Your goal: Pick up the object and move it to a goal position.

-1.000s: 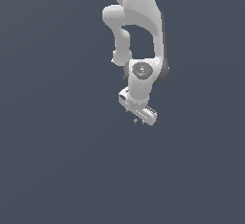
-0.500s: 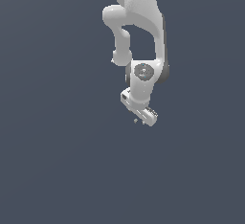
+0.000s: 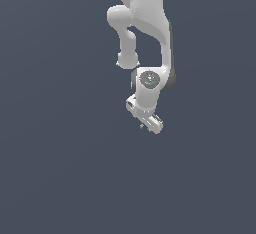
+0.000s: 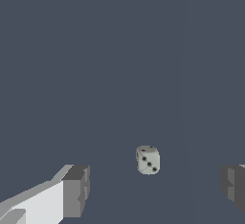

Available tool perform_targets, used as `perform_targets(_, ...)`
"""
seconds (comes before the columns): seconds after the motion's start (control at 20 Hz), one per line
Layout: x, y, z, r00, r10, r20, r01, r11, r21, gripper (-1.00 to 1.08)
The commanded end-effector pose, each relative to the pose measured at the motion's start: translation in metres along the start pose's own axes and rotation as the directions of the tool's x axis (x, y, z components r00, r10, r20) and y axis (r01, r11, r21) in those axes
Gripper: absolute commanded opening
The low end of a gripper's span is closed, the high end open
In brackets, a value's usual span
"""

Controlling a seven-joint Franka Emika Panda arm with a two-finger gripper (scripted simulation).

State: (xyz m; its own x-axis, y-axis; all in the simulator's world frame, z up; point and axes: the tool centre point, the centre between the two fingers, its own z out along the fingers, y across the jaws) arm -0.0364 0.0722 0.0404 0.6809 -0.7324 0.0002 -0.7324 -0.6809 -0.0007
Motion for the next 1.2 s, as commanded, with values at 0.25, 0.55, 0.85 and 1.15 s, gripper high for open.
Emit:
perform_targets(0.25, 0.0, 0.001, 0.029, 1.0, 0.003, 0.0, -0.003, 1.0, -0.001, 1.0)
perform_targets(0.55, 0.0, 0.0, 0.032, 1.0, 0.003, 0.0, -0.003, 1.0, -0.001, -1.0)
perform_targets(0.85, 0.0, 0.0, 0.032, 1.0, 0.003, 0.0, -0.003, 1.0, -0.001, -1.0)
perform_targets(1.15, -0.003, -0.005, 0.027, 1.0, 0.003, 0.0, -0.003, 1.0, -0.001, -1.0)
